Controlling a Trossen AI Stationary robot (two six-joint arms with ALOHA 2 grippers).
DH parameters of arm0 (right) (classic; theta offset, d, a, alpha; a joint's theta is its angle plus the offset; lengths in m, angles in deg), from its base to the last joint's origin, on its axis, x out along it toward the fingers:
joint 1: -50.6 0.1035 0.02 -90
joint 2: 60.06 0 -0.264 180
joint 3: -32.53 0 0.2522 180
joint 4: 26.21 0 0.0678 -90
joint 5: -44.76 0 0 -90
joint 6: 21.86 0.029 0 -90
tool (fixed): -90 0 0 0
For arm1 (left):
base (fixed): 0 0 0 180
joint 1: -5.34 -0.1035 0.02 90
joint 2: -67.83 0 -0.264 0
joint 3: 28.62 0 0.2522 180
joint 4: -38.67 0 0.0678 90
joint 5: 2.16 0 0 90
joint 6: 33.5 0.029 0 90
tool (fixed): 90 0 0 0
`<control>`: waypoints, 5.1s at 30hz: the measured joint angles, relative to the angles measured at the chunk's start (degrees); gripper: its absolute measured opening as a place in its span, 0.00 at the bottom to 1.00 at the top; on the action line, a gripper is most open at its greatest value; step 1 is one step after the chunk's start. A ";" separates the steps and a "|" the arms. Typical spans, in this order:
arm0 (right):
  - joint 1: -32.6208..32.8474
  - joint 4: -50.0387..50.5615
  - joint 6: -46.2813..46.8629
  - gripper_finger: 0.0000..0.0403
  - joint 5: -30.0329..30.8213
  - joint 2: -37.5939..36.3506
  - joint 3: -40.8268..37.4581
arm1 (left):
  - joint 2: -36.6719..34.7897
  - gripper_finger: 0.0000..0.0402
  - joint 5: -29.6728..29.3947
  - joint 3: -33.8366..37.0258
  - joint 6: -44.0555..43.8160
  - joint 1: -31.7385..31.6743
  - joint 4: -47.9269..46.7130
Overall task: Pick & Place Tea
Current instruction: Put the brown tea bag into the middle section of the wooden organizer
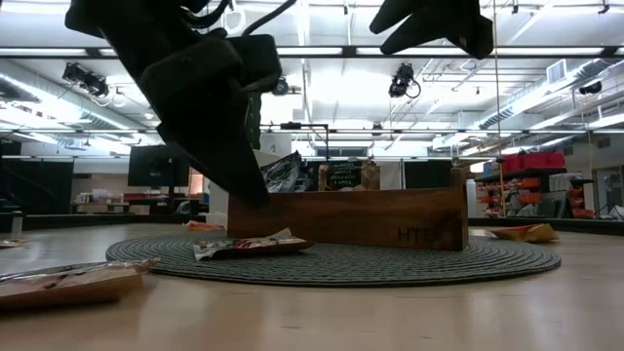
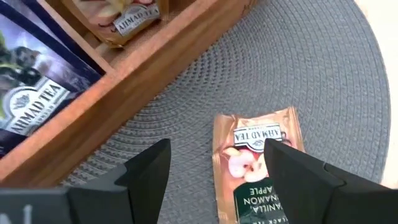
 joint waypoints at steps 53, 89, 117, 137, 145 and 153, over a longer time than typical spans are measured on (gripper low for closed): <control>-1.09 0.17 -1.30 0.31 -0.22 0.00 0.02 | 4.70 0.56 -1.09 -2.96 9.78 0.20 6.91; -1.06 0.14 -1.32 0.31 -0.59 0.02 0.07 | 8.46 0.55 1.07 -3.58 13.44 -1.88 6.68; -1.06 0.26 -1.75 0.31 -0.54 0.02 0.07 | 0.30 0.01 1.39 -3.37 13.52 -1.84 -0.88; -2.67 -17.22 -15.92 0.32 7.10 0.02 0.06 | -26.91 0.00 -45.62 -3.54 11.60 -1.49 18.39; -8.21 -29.25 -21.87 0.49 6.99 0.02 0.04 | -25.86 0.00 -45.84 -3.51 11.64 -1.44 27.10; -12.59 -41.25 -16.54 0.66 6.92 0.02 0.04 | -25.73 0.00 -46.25 -3.54 11.65 -1.99 32.18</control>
